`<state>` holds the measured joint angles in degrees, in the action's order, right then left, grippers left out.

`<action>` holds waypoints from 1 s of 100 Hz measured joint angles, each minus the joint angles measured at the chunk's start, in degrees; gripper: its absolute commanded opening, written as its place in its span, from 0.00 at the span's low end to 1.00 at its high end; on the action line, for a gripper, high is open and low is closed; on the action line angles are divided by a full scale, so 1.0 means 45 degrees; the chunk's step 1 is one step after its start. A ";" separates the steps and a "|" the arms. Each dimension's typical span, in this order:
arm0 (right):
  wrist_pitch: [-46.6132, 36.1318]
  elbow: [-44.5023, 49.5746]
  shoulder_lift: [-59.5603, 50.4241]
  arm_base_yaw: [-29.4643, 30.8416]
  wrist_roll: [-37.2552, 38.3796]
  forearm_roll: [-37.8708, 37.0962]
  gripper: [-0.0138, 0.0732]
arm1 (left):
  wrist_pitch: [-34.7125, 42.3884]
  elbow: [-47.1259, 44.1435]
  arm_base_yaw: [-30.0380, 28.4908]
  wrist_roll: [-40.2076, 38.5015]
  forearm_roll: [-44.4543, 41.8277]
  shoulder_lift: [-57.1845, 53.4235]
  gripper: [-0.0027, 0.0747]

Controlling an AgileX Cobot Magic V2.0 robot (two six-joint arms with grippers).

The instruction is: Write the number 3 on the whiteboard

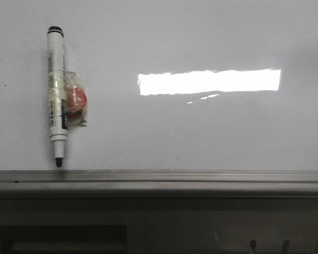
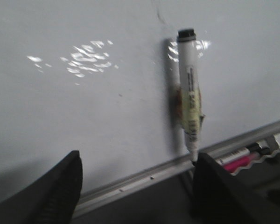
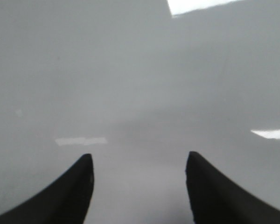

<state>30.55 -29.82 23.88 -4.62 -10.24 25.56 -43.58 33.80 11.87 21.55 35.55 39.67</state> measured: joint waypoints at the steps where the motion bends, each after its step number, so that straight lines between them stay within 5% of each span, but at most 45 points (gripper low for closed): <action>1: 0.0032 -0.0050 0.0030 0.0000 0.0002 0.0000 0.70 | -0.0049 0.0004 0.0000 0.0096 0.0273 0.0136 0.56; 17: 0.0275 -0.0192 0.0214 0.0000 0.0002 0.0000 0.70 | -0.0348 0.0290 0.0586 0.1851 0.2690 0.2629 0.49; 53: 0.0372 -0.0193 0.0214 0.0000 0.0002 0.0000 0.70 | 0.2306 0.0931 0.3032 0.2070 0.3243 0.5454 0.48; 63: 0.0372 -0.0193 0.0214 0.0000 0.0002 0.0000 0.70 | 0.2228 0.0984 0.3178 0.1941 0.3391 0.5932 0.33; 75: 0.0398 -0.0193 0.0214 0.0000 0.0002 0.0000 0.70 | 0.2065 0.1010 0.3206 0.1917 0.3480 0.6375 0.01; 89: 0.0490 -0.0382 0.0214 0.0000 -0.0796 0.0563 0.70 | 0.1762 0.1126 0.3230 0.2192 0.3428 0.6461 0.01; 100: 0.1048 -0.1036 0.0427 -0.0316 -0.4166 0.2946 0.70 | 0.1119 0.1930 0.3230 0.3862 0.3264 0.6012 0.01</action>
<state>35.26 -34.48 25.80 -6.04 -28.99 38.82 -38.55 42.49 26.40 38.94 50.23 66.72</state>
